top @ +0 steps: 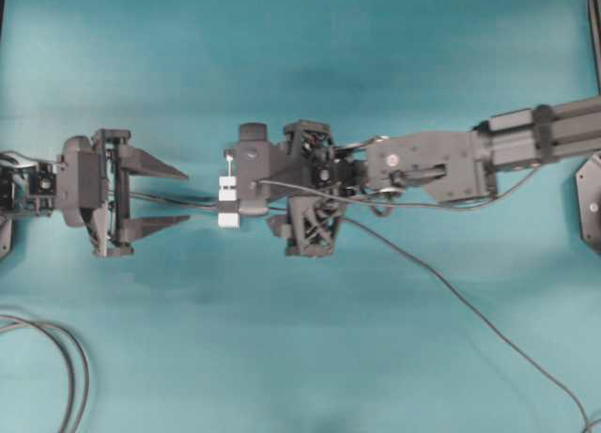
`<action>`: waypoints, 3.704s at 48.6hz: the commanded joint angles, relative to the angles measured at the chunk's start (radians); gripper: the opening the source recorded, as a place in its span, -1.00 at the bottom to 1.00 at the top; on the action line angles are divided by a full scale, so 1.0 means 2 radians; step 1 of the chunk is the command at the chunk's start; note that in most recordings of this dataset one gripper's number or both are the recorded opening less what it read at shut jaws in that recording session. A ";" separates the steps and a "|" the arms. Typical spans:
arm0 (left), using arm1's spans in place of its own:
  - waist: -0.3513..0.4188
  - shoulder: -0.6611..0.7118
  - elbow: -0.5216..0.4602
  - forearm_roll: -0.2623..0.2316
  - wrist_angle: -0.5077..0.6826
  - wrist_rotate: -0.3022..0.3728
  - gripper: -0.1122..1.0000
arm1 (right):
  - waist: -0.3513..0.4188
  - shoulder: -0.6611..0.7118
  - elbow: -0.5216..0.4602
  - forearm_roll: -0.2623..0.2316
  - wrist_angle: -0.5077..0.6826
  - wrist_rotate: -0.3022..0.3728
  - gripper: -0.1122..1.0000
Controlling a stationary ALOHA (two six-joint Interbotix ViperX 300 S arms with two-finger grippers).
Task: Insert the USB cable into the female connector supported by the left arm.
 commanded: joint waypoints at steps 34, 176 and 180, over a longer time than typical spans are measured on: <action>-0.004 -0.406 0.043 0.000 0.285 -0.021 0.57 | 0.006 -0.284 0.258 -0.001 -0.068 0.011 0.45; 0.000 -0.550 0.012 0.002 0.508 -0.038 0.57 | 0.005 -0.694 0.495 -0.001 -0.041 0.017 0.45; 0.001 -0.550 0.018 0.002 0.508 -0.038 0.57 | 0.005 -0.694 0.495 -0.001 -0.041 0.017 0.45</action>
